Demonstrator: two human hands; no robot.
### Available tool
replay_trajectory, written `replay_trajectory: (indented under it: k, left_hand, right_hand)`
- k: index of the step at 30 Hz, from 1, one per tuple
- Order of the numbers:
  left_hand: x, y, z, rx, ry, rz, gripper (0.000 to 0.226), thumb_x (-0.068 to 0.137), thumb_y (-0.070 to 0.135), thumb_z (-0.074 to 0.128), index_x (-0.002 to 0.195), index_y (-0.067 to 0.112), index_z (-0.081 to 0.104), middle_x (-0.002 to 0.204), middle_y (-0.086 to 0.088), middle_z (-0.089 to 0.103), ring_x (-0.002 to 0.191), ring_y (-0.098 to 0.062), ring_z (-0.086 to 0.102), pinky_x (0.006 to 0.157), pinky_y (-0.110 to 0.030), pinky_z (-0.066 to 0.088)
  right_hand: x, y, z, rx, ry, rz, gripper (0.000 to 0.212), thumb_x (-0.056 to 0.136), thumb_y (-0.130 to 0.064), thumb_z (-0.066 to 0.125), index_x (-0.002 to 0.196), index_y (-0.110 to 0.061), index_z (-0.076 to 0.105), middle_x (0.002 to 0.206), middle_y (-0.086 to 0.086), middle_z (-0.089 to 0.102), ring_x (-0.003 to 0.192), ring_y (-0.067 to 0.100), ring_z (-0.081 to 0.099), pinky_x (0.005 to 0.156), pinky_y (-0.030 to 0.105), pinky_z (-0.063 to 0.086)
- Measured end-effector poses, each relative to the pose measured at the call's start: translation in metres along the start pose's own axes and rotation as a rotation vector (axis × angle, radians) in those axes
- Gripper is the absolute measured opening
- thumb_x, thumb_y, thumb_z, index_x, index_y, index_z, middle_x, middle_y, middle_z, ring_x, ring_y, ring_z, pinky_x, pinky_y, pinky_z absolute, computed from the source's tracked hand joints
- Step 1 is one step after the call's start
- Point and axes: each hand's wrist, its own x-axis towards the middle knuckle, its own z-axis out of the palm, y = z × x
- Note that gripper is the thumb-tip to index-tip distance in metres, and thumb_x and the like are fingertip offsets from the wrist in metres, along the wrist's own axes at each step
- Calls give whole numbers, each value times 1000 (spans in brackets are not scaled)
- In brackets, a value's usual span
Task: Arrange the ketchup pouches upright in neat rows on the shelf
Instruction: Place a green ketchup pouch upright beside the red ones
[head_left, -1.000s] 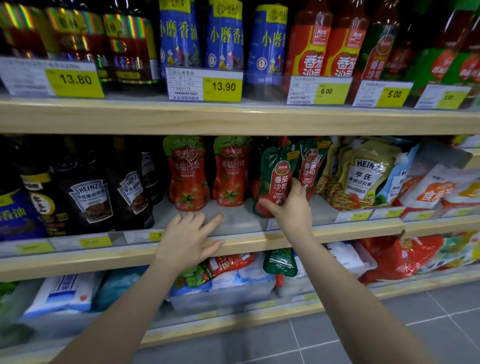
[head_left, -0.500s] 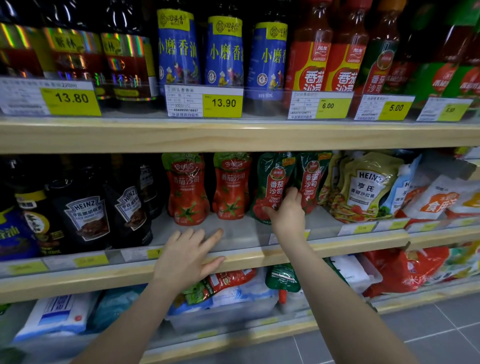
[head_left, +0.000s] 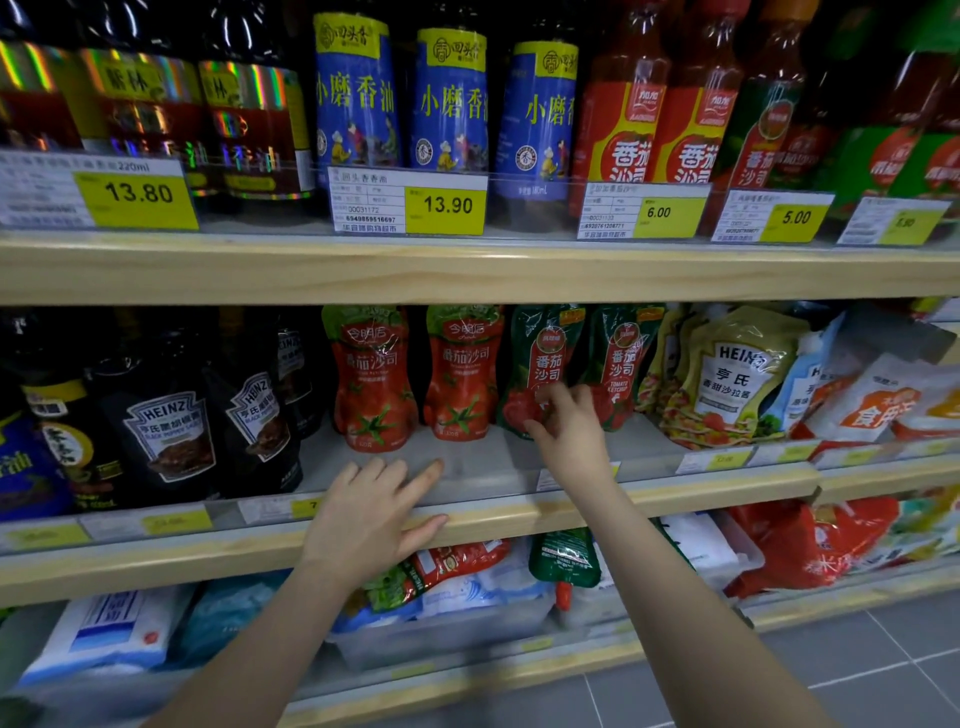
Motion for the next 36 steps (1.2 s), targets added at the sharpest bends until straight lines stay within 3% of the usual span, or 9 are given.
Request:
replay_trajectory:
  k: [10,16,21,25,29,36]
  left_hand:
    - [1,0,-1,-17,-3,-4,53,85,55,41,119,18,58,72,-4,53,64,-25,51,55,-33,38]
    - [1,0,-3,-26,-26,-7,53,85,56,41,119,19,58,73,-3,52,65,-25,51,56,-32,37]
    - [2,-1,-7,-37,-52,-3,53,86,54,39,120,19,60,73,-3,53,65,-25,52,56,-34,39]
    - [2,1,-4,-87,-59,-15,57,92,56,27,122,18,57,73,-4,54,65,-26,54,57,-33,42]
    - [9,13,-3,-64,-68,-63,67,95,57,12,119,15,60,76,-6,58,70,-28,58,60,-36,40]
    - [62,110,-4,-120,-114,-319,49,83,53,39,99,15,66,78,-4,59,76,-28,58,69,-40,38]
  right_hand:
    - [4,6,4,-44,-98,-61,27,87,-2,52,111,-9,60,115,17,49,87,37,58,78,41,50]
    - [-10,6,-11,-92,-171,-97,29,88,-13,55,117,-11,57,117,13,50,98,32,55,80,38,47]
    - [-36,34,-47,-207,-128,-30,25,91,-25,54,112,-12,59,110,12,54,100,30,53,78,39,46]
    - [-45,63,-81,-265,-146,-6,27,94,-25,51,114,-10,60,110,12,55,102,30,52,80,38,43]
    - [-51,94,-99,-279,-119,-117,27,93,-16,52,117,-8,60,108,13,59,103,31,51,87,38,41]
    - [-38,121,-108,-221,-222,-311,35,89,-5,50,123,-10,57,105,12,58,101,30,47,90,38,37]
